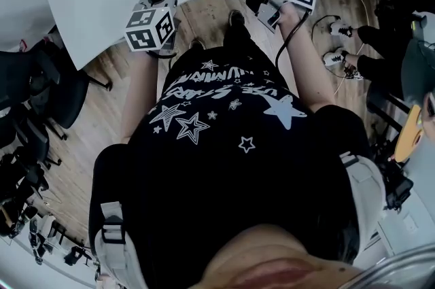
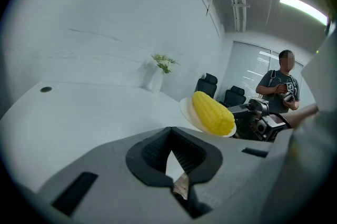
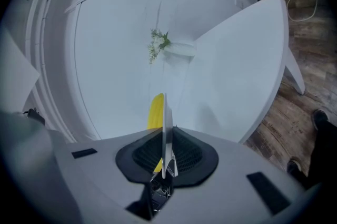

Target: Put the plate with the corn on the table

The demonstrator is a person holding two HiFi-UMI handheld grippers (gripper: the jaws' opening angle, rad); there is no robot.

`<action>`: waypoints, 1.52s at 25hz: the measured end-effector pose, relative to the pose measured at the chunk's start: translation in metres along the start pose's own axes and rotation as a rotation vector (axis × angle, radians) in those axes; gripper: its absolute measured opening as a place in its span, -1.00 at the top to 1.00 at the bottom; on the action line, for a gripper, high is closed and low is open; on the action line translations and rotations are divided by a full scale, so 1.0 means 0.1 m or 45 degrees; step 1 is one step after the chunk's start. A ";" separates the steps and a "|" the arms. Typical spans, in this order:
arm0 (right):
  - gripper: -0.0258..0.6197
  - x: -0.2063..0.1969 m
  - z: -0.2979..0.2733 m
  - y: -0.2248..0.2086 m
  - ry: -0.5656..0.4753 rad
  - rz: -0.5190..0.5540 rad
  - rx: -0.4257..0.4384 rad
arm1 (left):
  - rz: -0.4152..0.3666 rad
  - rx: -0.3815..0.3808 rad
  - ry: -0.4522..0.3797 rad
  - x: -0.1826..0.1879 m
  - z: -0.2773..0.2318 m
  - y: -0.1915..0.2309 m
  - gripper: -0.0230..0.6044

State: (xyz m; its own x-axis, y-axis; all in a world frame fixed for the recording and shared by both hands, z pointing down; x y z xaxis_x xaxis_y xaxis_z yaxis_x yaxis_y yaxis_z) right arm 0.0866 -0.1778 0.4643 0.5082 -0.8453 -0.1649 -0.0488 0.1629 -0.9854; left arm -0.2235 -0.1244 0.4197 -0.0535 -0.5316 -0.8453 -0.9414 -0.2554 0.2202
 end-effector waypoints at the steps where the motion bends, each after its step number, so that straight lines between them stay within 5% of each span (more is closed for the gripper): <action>1: 0.81 0.07 0.03 -0.01 0.000 0.001 0.004 | -0.003 0.001 0.005 0.02 -0.06 -0.05 0.91; 18: 0.81 1.14 0.49 -0.44 0.040 -0.001 -0.048 | -0.027 -0.013 0.094 0.26 -1.13 -0.79 0.91; 38: 0.81 1.55 0.42 -0.96 0.150 -0.049 -0.160 | -0.025 -0.006 0.205 0.20 -1.91 -0.99 0.91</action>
State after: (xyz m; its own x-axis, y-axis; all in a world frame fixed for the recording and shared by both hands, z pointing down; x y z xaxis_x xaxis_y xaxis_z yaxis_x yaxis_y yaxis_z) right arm 0.2064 -0.3027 0.5356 0.4079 -0.9046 -0.1234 -0.1420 0.0706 -0.9873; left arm -0.0672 -0.2644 0.4737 0.0195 -0.6490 -0.7606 -0.9402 -0.2706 0.2068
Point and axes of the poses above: the fingertips, and each gripper's own axes: z backward along the fingers, y to its left, x out of its top, the point moved 10 cm from there along z, backward along the fingers, and after that the axes turned 9 degrees about x, right-handed, at the moved point
